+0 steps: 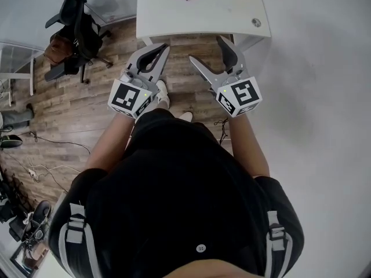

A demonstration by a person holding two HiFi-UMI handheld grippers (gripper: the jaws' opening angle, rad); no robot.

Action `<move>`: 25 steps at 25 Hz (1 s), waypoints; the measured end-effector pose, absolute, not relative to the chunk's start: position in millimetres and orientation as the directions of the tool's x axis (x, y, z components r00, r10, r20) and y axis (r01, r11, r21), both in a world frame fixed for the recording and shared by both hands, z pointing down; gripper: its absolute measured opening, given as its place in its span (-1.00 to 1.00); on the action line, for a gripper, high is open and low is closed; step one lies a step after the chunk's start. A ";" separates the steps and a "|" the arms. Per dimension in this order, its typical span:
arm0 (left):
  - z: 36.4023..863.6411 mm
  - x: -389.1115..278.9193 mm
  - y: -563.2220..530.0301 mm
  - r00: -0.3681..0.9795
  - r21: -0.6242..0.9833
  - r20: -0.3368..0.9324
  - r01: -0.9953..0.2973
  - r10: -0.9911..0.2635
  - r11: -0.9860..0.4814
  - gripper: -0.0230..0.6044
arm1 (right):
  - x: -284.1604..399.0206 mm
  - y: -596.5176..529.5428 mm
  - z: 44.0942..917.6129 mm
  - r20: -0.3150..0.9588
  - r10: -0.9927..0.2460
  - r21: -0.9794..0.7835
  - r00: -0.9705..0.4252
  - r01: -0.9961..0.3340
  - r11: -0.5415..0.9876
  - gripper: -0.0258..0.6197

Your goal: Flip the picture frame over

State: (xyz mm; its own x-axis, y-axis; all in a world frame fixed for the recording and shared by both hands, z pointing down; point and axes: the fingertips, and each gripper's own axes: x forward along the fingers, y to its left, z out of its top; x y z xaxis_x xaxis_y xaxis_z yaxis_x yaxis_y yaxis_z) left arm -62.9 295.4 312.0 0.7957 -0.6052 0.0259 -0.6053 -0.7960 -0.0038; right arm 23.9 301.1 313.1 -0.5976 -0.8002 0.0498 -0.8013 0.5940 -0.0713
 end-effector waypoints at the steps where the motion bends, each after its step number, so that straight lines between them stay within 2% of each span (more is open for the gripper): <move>1: 311.9 -62.7 288.3 0.797 -0.002 0.026 -0.604 -0.604 -0.797 -0.92 | 24.2 293.8 313.5 0.055 -0.800 -0.071 -0.598 -0.801 0.594 0.26; 25: 333.4 -104.1 94.9 0.825 0.059 0.050 -0.565 -0.563 -0.823 -0.92 | -16.3 102.9 335.4 0.154 -0.810 -0.093 -0.565 -0.825 0.558 0.25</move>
State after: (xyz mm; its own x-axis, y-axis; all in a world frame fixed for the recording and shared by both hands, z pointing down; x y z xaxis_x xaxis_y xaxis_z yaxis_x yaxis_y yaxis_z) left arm -104.1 94.9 333.4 0.8248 -0.5633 0.0496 -0.5654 -0.8227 0.0587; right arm -16.3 102.9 335.4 -0.5655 -0.8103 0.1537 -0.8247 0.5578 -0.0930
